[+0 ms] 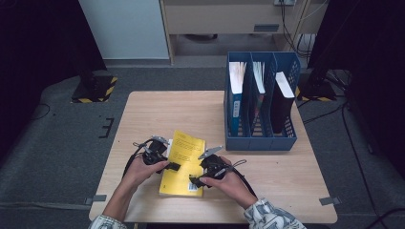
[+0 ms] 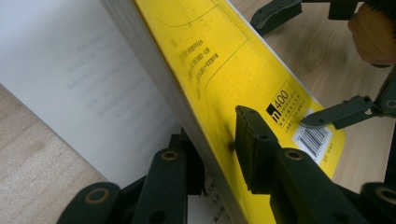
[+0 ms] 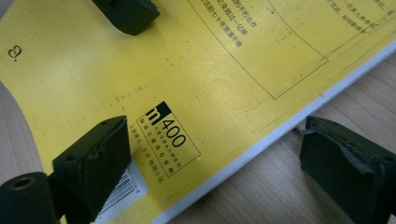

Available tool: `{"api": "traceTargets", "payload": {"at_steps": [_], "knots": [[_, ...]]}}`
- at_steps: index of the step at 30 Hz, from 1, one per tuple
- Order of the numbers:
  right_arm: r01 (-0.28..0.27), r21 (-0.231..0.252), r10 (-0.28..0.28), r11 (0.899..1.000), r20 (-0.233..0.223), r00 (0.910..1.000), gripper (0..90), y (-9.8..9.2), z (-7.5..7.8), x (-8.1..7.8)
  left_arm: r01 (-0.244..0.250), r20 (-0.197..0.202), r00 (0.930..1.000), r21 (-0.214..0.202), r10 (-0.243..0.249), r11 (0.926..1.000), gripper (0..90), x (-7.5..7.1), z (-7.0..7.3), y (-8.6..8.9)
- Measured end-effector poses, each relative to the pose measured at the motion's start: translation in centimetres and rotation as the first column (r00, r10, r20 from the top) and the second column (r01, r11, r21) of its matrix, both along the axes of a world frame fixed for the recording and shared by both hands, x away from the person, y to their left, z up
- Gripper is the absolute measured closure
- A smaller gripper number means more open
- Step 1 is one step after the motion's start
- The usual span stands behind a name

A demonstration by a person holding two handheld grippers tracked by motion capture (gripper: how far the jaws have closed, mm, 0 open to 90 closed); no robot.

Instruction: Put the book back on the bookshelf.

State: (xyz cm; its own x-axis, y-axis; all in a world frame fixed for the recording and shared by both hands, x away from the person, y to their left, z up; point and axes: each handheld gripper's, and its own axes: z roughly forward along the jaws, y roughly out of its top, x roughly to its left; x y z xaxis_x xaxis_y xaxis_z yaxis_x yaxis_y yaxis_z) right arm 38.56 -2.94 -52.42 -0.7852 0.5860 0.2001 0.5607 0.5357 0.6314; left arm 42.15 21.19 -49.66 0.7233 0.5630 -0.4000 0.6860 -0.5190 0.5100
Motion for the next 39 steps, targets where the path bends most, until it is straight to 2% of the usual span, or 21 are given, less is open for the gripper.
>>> {"api": "traceTargets", "payload": {"at_steps": [1,6,8,11,17,23,28,31,37,39], "knots": [[0.016,0.006,-0.015,1.0,-0.006,0.9999,8.2,0.0,0.0,0.1,0.004,0.007,1.0,-0.004,-0.004,1.0,75.0,-0.1,0.2,-0.1],[0.023,0.014,-0.023,1.0,0.002,0.9997,7.3,0.0,-0.1,0.5,0.007,0.023,0.9997,-0.011,-0.007,0.9999,77.2,-0.3,0.7,-0.1],[0.03,0.017,-0.03,0.999,-0.001,0.9995,6.3,-0.1,-0.1,0.8,0.01,0.027,0.9996,-0.03,-0.009,0.9995,78.2,-0.4,0.9,0.0],[0.041,0.021,-0.041,0.999,-0.018,0.999,5.9,-0.2,-0.1,1.0,0.013,0.035,0.9993,-0.041,-0.012,0.9991,79.7,-0.6,1.2,0.1],[0.068,0.06,-0.065,0.996,-0.05,0.9966,3.6,-0.8,-0.1,1.7,0.019,0.048,0.9987,-0.065,-0.016,0.9977,81.9,-0.7,1.8,0.2],[0.044,0.093,-0.039,0.995,-0.064,0.9972,3.0,-1.0,-0.2,2.0,0.023,0.059,0.9981,-0.097,-0.017,0.995,84.1,-0.8,2.2,0.4],[0.038,0.123,-0.028,0.992,-0.083,0.9961,3.1,-1.1,-0.3,2.2,0.029,0.062,0.9978,-0.103,-0.022,0.9943,84.2,-0.8,2.4,0.5],[0.034,0.14,-0.022,0.99,-0.088,0.9959,6.4,-1.2,-0.3,2.4,0.017,0.054,0.9985,-0.113,-0.011,0.9934,84.2,-0.8,2.3,0.7],[0.052,0.2,-0.024,0.978,-0.14,0.9899,18.8,-1.8,-0.4,2.9,0.015,0.048,0.9988,-0.113,-0.009,0.9935,84.3,-0.7,2.1,1.1],[0.052,0.204,-0.025,0.978,-0.131,0.9911,20.8,-1.8,-0.3,3.1,0.01,0.046,0.9989,-0.1,-0.006,0.9949,84.3,-0.7,2.0,1.2]]}}
